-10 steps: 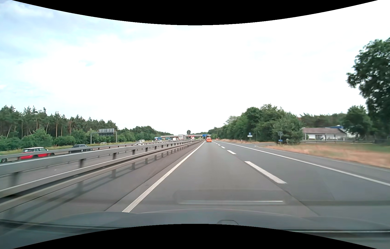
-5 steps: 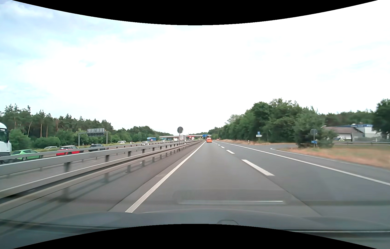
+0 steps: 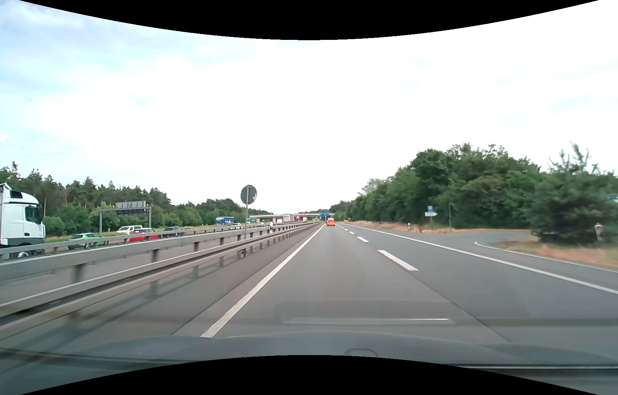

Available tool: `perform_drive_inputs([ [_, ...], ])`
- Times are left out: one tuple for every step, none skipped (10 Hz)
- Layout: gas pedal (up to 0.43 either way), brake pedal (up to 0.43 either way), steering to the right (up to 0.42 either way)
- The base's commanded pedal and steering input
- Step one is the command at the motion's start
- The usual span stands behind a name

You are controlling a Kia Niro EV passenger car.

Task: Follow the waypoints while adhering to traffic rules and regulations

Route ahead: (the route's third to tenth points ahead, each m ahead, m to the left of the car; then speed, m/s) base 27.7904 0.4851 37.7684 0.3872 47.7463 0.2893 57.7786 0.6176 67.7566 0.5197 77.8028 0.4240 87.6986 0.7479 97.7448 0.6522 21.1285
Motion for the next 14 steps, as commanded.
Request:
perform_drive_inputs([
  [0.000, 0.000, -0.004],
  [0.000, 0.000, -0.004],
  [0.000, 0.000, -0.004],
  [0.000, 0.000, -0.004],
  [0.000, 0.000, -0.004],
  [0.000, 0.000, -0.004],
  [0.000, 0.000, -0.004],
  [0.000, 0.000, -0.004],
  [0.000, 0.000, -0.004],
  [0.000, 0.000, -0.004],
  [0.000, 0.000, -0.004],
  [0.000, 0.000, -0.004],
  [0.000, 0.000, -0.004],
  [0.000, 0.000, -0.004],
])
